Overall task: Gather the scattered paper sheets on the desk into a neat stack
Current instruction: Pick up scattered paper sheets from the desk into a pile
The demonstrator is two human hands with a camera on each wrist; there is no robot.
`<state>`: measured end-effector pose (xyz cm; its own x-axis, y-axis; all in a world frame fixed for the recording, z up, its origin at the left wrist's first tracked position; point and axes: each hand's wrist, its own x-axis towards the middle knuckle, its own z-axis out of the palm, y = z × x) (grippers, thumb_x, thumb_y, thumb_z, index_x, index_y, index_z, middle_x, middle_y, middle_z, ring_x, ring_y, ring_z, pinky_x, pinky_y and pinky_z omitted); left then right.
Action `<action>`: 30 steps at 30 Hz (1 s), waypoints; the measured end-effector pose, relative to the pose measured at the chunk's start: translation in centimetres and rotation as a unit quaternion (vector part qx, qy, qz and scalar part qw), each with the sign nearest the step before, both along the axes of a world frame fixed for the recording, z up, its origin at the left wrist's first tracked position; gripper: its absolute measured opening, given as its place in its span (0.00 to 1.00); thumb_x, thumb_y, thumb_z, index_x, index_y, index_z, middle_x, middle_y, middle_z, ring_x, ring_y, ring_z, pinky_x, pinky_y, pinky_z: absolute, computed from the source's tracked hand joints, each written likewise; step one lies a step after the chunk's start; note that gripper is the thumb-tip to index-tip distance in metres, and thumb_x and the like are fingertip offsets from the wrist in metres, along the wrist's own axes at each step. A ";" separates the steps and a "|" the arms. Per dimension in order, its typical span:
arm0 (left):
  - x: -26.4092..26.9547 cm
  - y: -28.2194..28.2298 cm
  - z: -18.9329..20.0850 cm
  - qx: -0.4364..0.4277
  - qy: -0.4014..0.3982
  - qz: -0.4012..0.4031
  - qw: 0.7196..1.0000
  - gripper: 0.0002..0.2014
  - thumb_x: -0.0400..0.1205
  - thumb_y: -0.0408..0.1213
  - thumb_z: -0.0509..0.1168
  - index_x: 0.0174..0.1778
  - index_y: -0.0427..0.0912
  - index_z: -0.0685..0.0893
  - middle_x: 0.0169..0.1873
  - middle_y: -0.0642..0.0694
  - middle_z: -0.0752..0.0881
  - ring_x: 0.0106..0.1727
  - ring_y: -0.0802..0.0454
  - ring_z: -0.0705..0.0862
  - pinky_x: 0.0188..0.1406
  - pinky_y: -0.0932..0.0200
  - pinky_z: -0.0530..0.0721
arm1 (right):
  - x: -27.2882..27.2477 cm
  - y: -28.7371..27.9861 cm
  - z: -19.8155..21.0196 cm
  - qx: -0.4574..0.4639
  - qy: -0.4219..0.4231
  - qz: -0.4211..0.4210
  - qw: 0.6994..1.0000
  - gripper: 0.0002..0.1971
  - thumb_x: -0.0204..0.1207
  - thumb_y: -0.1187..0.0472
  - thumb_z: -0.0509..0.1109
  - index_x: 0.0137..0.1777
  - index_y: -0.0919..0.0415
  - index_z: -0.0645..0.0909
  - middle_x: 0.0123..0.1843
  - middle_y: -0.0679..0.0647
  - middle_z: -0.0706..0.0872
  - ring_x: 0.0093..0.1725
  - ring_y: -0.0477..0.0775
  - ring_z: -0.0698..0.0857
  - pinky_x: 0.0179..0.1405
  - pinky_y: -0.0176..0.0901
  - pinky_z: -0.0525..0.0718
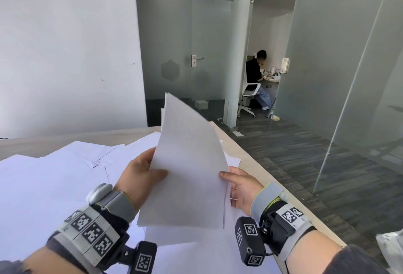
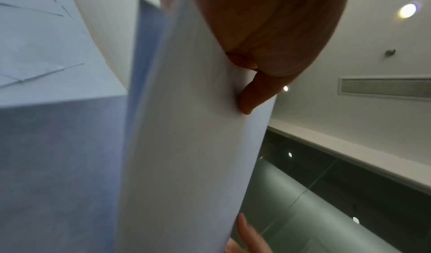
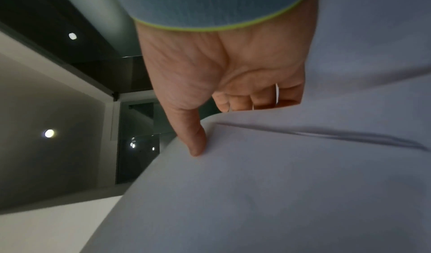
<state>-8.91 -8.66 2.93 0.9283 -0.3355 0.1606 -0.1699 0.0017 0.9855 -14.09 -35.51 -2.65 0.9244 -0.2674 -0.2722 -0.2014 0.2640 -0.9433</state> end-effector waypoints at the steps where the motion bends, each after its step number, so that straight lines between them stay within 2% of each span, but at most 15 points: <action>1: 0.1 0.4 0.1 -0.021 0.006 0.008 1.000 0.25 0.66 0.28 0.69 0.56 0.54 0.92 0.50 0.42 0.94 0.54 0.31 0.92 0.56 0.38 0.89 | 0.1 0.4 0.1 0.006 -0.020 0.014 1.000 0.24 0.68 0.59 0.81 0.65 0.52 0.83 0.57 0.57 0.92 0.53 0.61 0.90 0.53 0.52 0.86; 3: 0.5 1.6 0.1 -0.034 0.010 0.021 0.999 0.21 0.65 0.29 0.70 0.52 0.51 0.93 0.50 0.40 0.94 0.54 0.30 0.91 0.58 0.36 0.88 | 0.4 1.4 0.7 -0.012 -0.064 0.019 0.998 0.14 0.72 0.67 0.77 0.58 0.59 0.87 0.56 0.60 0.93 0.52 0.62 0.91 0.51 0.54 0.87; 4: 0.5 2.1 0.0 -0.033 0.007 0.027 0.999 0.21 0.65 0.30 0.70 0.51 0.51 0.93 0.49 0.41 0.94 0.53 0.31 0.91 0.59 0.35 0.88 | 0.6 1.9 1.0 -0.033 -0.094 0.013 0.995 0.14 0.69 0.68 0.78 0.55 0.60 0.89 0.55 0.62 0.93 0.54 0.66 0.91 0.55 0.60 0.87; 6: 0.7 2.8 0.2 -0.034 -0.006 0.047 0.998 0.20 0.66 0.33 0.69 0.52 0.52 0.91 0.48 0.45 0.95 0.52 0.35 0.92 0.59 0.37 0.88 | 1.0 2.7 1.7 -0.078 -0.152 -0.003 0.985 0.15 0.63 0.64 0.79 0.52 0.61 0.91 0.55 0.64 0.93 0.59 0.73 0.89 0.63 0.71 0.83; 7: 0.9 3.1 0.3 -0.041 -0.014 0.059 0.997 0.19 0.66 0.34 0.69 0.52 0.53 0.91 0.47 0.46 0.95 0.52 0.36 0.92 0.59 0.37 0.88 | 1.2 3.3 2.1 -0.093 -0.176 -0.008 0.980 0.14 0.63 0.63 0.79 0.50 0.62 0.90 0.54 0.64 0.93 0.59 0.74 0.88 0.64 0.72 0.82; 9: 1.2 3.8 0.5 -0.066 -0.024 0.071 0.995 0.19 0.68 0.34 0.69 0.54 0.54 0.90 0.50 0.45 0.94 0.53 0.36 0.91 0.59 0.36 0.88 | 1.6 4.4 2.9 -0.087 -0.215 -0.021 0.973 0.09 0.66 0.68 0.78 0.47 0.66 0.89 0.51 0.64 0.93 0.54 0.69 0.90 0.62 0.63 0.85; 12: 1.3 4.2 0.7 -0.109 -0.021 0.067 0.991 0.21 0.68 0.32 0.69 0.58 0.50 0.88 0.51 0.43 0.94 0.51 0.40 0.92 0.54 0.43 0.88 | 1.4 5.5 4.1 -0.064 -0.258 -0.022 0.964 0.08 0.66 0.71 0.77 0.46 0.69 0.88 0.48 0.63 0.93 0.50 0.60 0.90 0.58 0.52 0.87; 15: 1.1 4.6 -0.3 -0.112 0.005 0.068 0.991 0.25 0.66 0.40 0.76 0.61 0.46 0.87 0.52 0.42 0.94 0.54 0.37 0.92 0.54 0.43 0.88 | 0.7 6.3 3.6 -0.072 -0.243 0.001 0.967 0.08 0.74 0.75 0.74 0.52 0.69 0.89 0.50 0.59 0.94 0.50 0.54 0.93 0.48 0.40 0.88; 16: 1.0 4.6 -0.9 -0.105 0.012 0.068 0.992 0.28 0.63 0.45 0.78 0.61 0.45 0.87 0.52 0.42 0.94 0.54 0.37 0.92 0.55 0.43 0.88 | 0.3 6.3 3.1 -0.074 -0.235 0.013 0.969 0.10 0.74 0.75 0.74 0.54 0.70 0.89 0.52 0.60 0.94 0.52 0.56 0.93 0.50 0.40 0.88; 18: 0.9 4.6 -2.0 -0.092 0.032 0.070 0.993 0.31 0.61 0.49 0.79 0.61 0.45 0.88 0.53 0.43 0.94 0.55 0.39 0.92 0.57 0.44 0.87 | -0.1 6.4 2.0 -0.073 -0.213 0.023 0.974 0.15 0.68 0.69 0.79 0.56 0.70 0.89 0.55 0.64 0.93 0.56 0.64 0.92 0.57 0.51 0.89; 20: 0.8 4.5 -2.6 -0.088 0.051 0.072 0.992 0.27 0.64 0.44 0.79 0.60 0.44 0.89 0.52 0.43 0.94 0.55 0.40 0.92 0.56 0.46 0.87 | 0.0 6.6 1.2 -0.079 -0.193 0.022 0.978 0.17 0.63 0.64 0.80 0.53 0.68 0.90 0.54 0.65 0.93 0.57 0.67 0.91 0.61 0.58 0.87; 22: 0.7 4.4 -3.1 -0.085 0.072 0.074 0.991 0.23 0.66 0.40 0.76 0.58 0.41 0.89 0.51 0.42 0.94 0.54 0.38 0.92 0.54 0.47 0.87 | 0.2 6.6 0.8 -0.092 -0.183 0.019 0.979 0.17 0.62 0.63 0.81 0.52 0.66 0.91 0.53 0.63 0.94 0.56 0.65 0.92 0.61 0.56 0.87; 25: 0.8 4.4 -3.6 -0.069 0.093 0.075 0.990 0.22 0.67 0.40 0.75 0.57 0.40 0.90 0.50 0.40 0.94 0.52 0.37 0.92 0.47 0.51 0.86 | 0.0 6.6 0.3 -0.156 -0.168 0.031 0.973 0.13 0.69 0.65 0.82 0.54 0.63 0.91 0.53 0.56 0.94 0.56 0.55 0.92 0.63 0.50 0.87; 27: 0.6 4.8 -3.6 -0.053 0.105 0.071 0.991 0.19 0.70 0.40 0.75 0.57 0.40 0.89 0.51 0.40 0.94 0.48 0.41 0.91 0.45 0.51 0.85 | 0.0 6.7 -0.1 -0.204 -0.139 0.041 0.968 0.08 0.76 0.65 0.79 0.54 0.60 0.91 0.52 0.53 0.95 0.53 0.51 0.93 0.58 0.44 0.88; 30: 0.5 6.5 -3.4 -0.026 0.118 0.076 0.990 0.10 0.82 0.35 0.72 0.59 0.42 0.87 0.50 0.45 0.94 0.50 0.47 0.91 0.49 0.50 0.85 | 0.4 5.8 -0.6 -0.234 -0.103 -0.007 0.967 0.04 0.78 0.64 0.76 0.51 0.58 0.90 0.49 0.53 0.95 0.49 0.54 0.93 0.52 0.45 0.89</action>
<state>-8.39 -2.17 -0.46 0.9810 -0.1866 -0.0536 0.0630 0.0449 0.9970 -13.68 -29.72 -3.21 0.9416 -0.3289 0.0714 0.0047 -0.1994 -0.9799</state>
